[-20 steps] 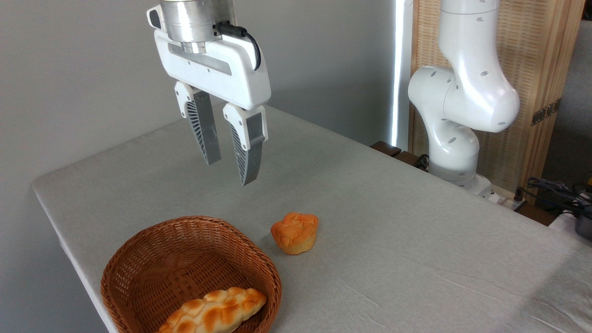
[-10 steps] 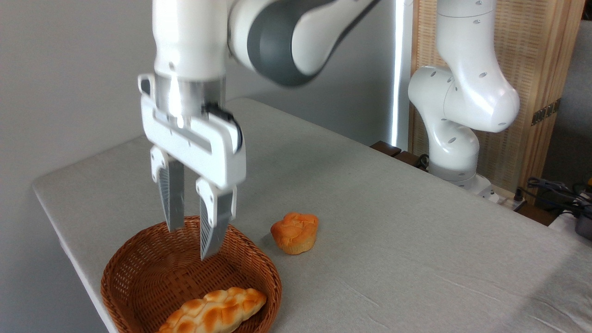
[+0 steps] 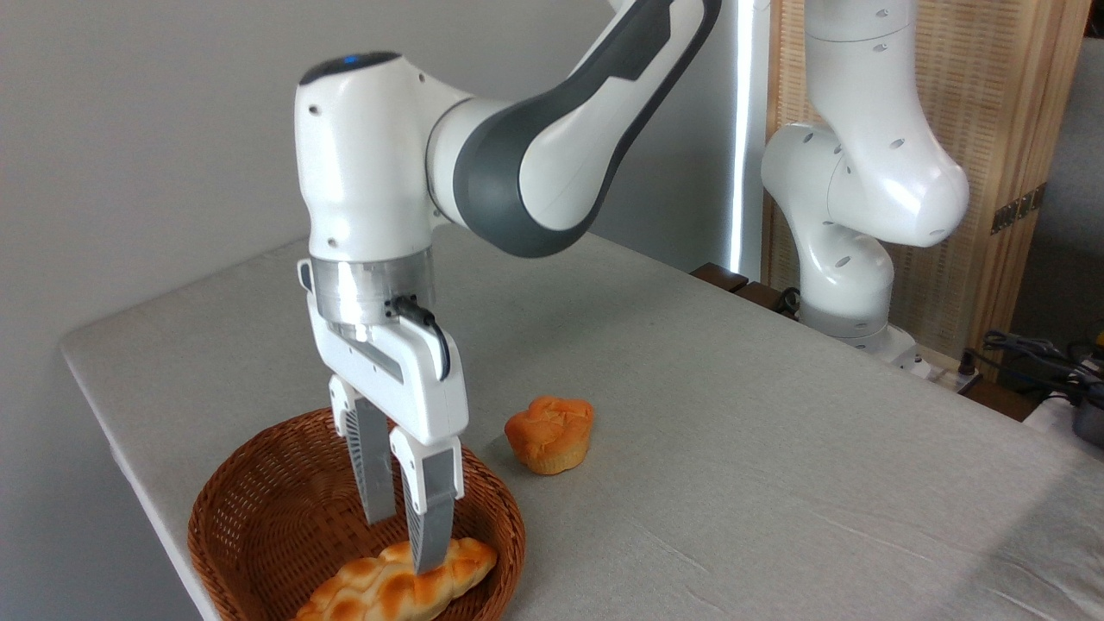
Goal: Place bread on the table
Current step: 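Descend around the braided bread and close the gripper on it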
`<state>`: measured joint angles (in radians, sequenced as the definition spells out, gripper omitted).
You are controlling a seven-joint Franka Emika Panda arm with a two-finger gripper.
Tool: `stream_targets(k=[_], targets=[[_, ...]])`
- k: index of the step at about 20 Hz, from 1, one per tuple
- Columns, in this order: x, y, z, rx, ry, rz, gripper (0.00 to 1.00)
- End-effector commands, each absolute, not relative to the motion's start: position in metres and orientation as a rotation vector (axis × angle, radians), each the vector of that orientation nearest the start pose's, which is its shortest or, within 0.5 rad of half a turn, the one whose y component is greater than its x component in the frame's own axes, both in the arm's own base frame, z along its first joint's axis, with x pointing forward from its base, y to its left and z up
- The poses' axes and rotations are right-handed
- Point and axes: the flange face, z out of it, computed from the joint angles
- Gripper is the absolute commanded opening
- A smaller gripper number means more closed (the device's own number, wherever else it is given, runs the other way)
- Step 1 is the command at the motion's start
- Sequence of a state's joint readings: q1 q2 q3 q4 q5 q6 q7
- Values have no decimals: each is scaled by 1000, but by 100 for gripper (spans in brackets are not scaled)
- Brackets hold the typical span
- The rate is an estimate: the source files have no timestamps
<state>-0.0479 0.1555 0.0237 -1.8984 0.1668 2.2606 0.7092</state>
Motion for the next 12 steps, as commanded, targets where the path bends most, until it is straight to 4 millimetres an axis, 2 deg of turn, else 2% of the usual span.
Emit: stream_targets(k=[1,2,3,4,5,8,12], targets=[[620,-9,421,-2621,1230,-219,100],[622,-10,414,-2614,1234,-244,100],[623,-10,411,-2604,1235,-280,82],[624,-6,410,-2601,1225,-305,56],[625,-5,410,-2600,1222,-311,43],[625,-5,410,-2593,1233,-309,25],[624,-5,411,-2596,1230,-310,23]])
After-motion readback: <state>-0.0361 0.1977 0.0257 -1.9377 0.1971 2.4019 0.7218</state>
